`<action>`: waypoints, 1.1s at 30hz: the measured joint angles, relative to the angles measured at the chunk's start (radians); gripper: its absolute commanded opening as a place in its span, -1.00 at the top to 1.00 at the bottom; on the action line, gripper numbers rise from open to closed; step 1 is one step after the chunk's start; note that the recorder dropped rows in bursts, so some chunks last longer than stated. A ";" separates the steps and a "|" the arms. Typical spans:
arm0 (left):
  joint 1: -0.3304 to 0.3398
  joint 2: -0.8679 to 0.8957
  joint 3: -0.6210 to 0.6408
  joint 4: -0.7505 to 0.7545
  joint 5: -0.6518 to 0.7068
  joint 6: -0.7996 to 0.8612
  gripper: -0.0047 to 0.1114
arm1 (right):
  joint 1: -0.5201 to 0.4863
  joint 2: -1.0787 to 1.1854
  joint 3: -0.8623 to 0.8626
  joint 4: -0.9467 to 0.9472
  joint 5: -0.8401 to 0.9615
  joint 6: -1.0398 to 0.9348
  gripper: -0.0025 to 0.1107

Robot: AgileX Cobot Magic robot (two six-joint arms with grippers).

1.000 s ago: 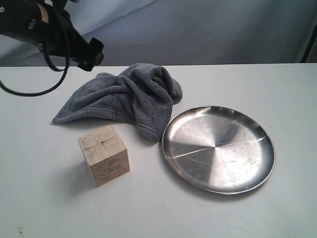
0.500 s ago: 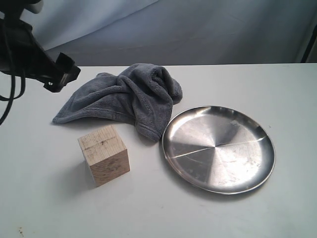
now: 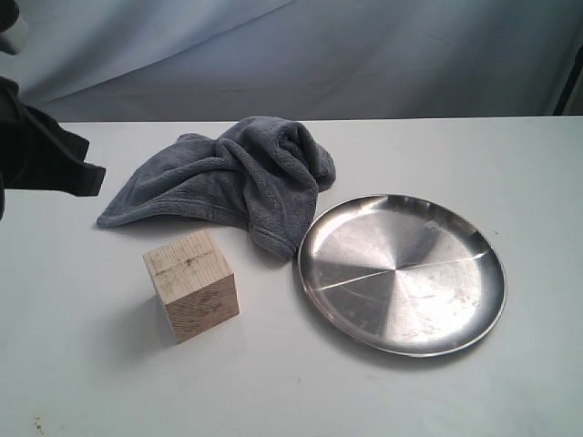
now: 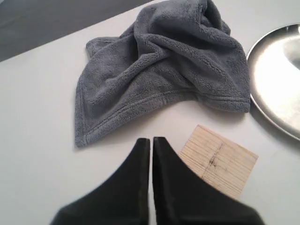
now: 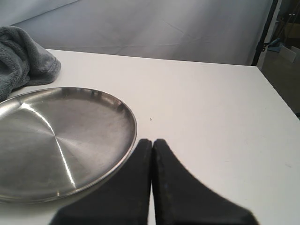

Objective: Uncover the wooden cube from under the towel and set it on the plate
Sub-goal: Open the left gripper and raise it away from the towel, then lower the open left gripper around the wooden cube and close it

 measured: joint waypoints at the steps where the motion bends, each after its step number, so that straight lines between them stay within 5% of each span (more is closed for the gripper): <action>1: 0.000 -0.003 0.010 -0.003 0.000 0.001 0.89 | 0.000 0.000 0.000 0.000 0.000 0.000 0.96; 14: 0.000 -0.006 0.037 -0.050 0.156 0.168 0.89 | 0.000 0.000 0.000 0.000 0.000 0.000 0.96; 26: 0.000 -0.007 0.080 -0.502 0.260 0.743 0.89 | 0.000 0.000 0.000 0.000 0.000 0.000 0.96; 33: 0.000 -0.007 0.086 -0.597 0.260 0.871 0.89 | 0.000 0.000 0.000 0.000 0.000 0.000 0.96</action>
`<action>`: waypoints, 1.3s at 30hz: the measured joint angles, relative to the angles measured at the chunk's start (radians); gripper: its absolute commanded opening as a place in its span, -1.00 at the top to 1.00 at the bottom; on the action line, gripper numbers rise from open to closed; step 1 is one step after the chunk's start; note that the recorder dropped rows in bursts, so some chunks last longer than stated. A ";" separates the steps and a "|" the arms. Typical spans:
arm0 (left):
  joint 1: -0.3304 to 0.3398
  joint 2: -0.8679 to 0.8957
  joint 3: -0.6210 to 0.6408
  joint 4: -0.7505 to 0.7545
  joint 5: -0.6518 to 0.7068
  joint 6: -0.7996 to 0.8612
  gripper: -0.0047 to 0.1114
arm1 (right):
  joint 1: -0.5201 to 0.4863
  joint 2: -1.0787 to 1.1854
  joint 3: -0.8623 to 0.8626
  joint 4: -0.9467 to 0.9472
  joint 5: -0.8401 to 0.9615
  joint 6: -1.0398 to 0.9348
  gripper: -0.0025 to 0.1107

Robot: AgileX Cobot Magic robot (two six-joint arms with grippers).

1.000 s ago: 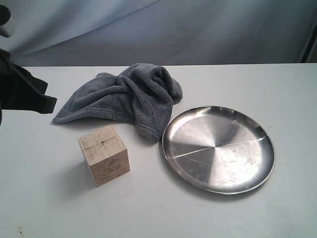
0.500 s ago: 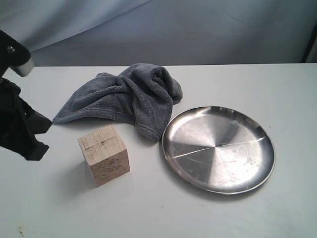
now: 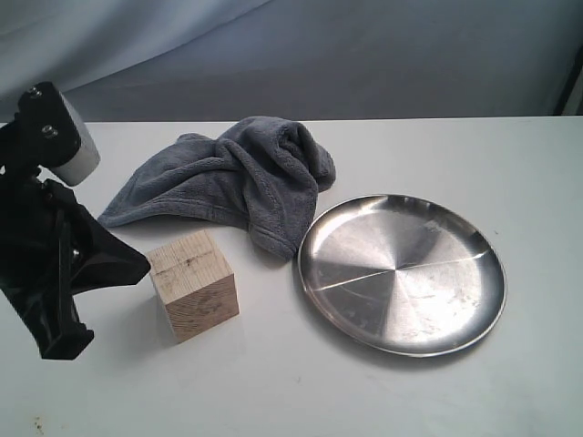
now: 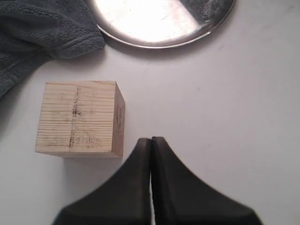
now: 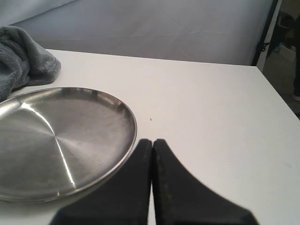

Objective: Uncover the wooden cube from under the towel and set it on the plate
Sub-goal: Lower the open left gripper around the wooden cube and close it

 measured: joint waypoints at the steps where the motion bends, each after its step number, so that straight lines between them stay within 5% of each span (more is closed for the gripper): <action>1: 0.000 0.000 0.000 -0.003 -0.002 0.002 0.89 | 0.000 0.000 0.000 0.000 0.000 0.000 0.96; 21: 0.000 0.000 0.002 -0.004 -0.083 0.013 0.88 | 0.000 0.000 0.000 0.000 0.000 0.000 0.96; 24: 0.000 0.000 0.038 0.075 -0.108 0.013 0.41 | 0.000 0.000 0.000 0.000 0.000 0.000 0.96; 28: 0.000 0.000 0.101 0.113 -0.291 0.011 -0.89 | 0.000 0.000 0.000 0.000 0.000 0.000 0.96; 31: 0.000 0.014 0.122 0.113 -0.491 -0.055 -0.88 | 0.000 0.000 0.000 0.000 0.000 0.000 0.96; 39: 0.000 0.156 0.124 0.113 -0.629 -0.081 -0.88 | 0.000 0.000 0.000 0.000 0.000 0.000 0.96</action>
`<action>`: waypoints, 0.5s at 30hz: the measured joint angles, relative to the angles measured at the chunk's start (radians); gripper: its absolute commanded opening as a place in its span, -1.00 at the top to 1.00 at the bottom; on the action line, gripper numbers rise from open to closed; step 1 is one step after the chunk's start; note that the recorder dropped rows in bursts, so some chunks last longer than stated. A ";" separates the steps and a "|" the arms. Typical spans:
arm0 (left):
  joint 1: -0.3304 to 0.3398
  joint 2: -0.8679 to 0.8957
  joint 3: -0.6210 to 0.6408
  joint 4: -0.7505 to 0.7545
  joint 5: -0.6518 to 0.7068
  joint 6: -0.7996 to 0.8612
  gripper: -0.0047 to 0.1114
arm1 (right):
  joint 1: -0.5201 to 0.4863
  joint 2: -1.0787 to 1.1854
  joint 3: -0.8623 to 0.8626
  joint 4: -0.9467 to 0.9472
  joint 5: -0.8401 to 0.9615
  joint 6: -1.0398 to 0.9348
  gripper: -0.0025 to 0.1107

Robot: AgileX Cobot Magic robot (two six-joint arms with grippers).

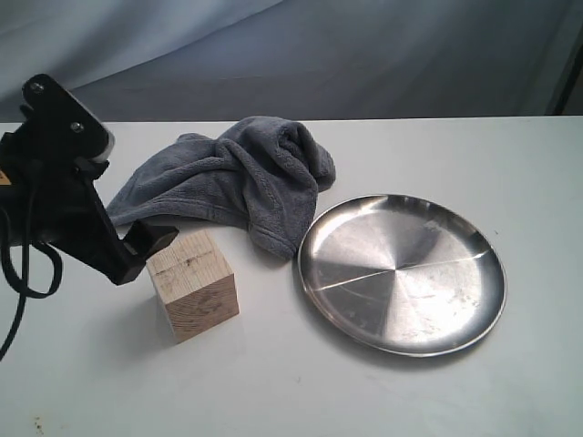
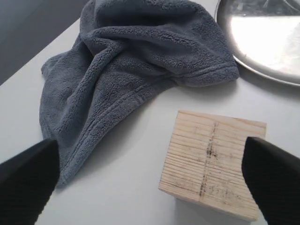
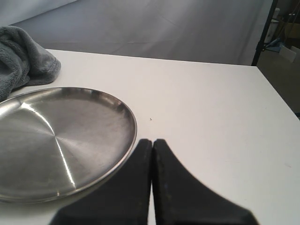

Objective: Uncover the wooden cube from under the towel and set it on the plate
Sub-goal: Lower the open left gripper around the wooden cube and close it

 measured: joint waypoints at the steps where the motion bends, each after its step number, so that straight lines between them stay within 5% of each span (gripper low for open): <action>1: 0.000 0.017 0.000 0.000 -0.014 0.000 -0.88 | 0.000 0.000 0.000 0.000 0.000 0.000 0.96; 6: 0.000 0.097 -0.006 0.000 -0.006 -0.002 -0.88 | 0.000 0.000 0.000 0.000 0.000 0.000 0.96; 15: 0.000 0.247 -0.225 -0.030 0.275 -0.003 -0.88 | 0.000 0.000 0.000 0.000 0.000 0.000 0.96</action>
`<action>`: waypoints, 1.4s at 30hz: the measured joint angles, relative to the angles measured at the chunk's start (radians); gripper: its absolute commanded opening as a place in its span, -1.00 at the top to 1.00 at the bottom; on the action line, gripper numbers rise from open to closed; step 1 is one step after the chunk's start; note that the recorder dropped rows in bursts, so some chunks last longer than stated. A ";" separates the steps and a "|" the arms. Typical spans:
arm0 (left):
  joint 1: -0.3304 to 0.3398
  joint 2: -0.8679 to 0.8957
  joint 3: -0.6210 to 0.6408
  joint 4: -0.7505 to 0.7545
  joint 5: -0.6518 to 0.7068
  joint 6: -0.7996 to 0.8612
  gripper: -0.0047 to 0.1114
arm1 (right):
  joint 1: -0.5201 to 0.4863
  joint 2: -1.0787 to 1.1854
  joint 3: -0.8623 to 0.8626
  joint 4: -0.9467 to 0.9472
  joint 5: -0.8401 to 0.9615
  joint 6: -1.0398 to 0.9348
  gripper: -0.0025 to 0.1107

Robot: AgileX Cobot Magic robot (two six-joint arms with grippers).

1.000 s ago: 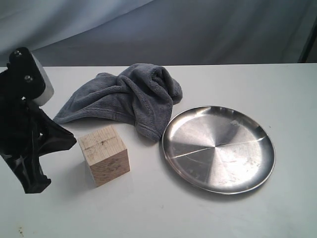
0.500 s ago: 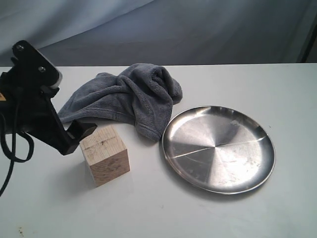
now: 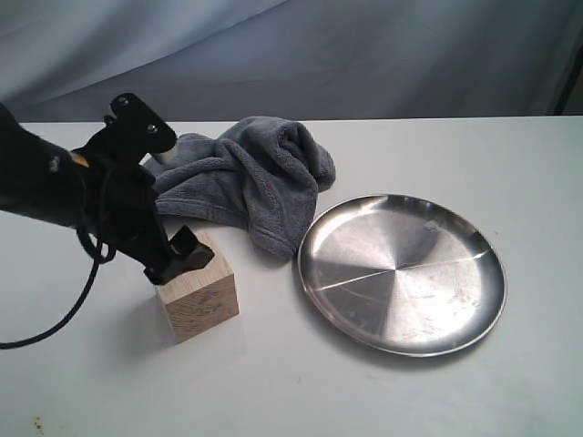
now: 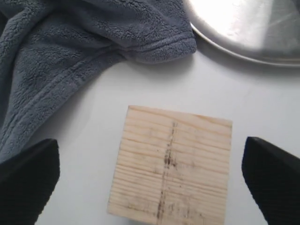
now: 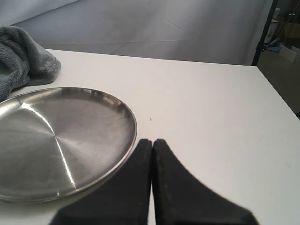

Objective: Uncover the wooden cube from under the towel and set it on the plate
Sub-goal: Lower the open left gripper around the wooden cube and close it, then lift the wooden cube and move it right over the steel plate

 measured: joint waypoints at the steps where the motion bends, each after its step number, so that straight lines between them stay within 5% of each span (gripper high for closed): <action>1: 0.000 0.021 -0.015 0.000 0.004 0.000 -0.88 | 0.000 0.000 0.000 0.000 0.000 0.000 0.96; 20: 0.000 0.258 -0.076 0.063 0.090 0.000 -0.87 | 0.000 0.000 0.000 0.000 0.000 0.000 0.96; 22: 0.000 0.258 -0.076 0.063 0.077 0.000 -0.70 | 0.000 0.000 0.000 0.000 0.000 0.000 0.96; 24: -0.003 0.258 -0.076 0.063 0.064 0.000 -0.05 | 0.000 0.000 0.000 0.000 0.000 0.000 0.96; 25: -0.006 0.258 -0.076 0.063 0.060 0.000 0.61 | 0.000 0.000 0.000 0.000 0.000 0.000 0.96; 26: -0.012 0.258 -0.076 0.067 0.058 0.000 0.88 | 0.000 0.000 0.000 0.000 0.000 0.000 0.96; 36: -0.130 0.102 -0.076 0.062 0.035 0.017 0.92 | 0.000 0.000 0.000 0.000 0.000 0.000 0.96; 42: -0.191 -0.008 -0.076 -0.070 -0.011 0.072 0.92 | 0.000 0.000 0.000 0.000 0.000 0.000 0.96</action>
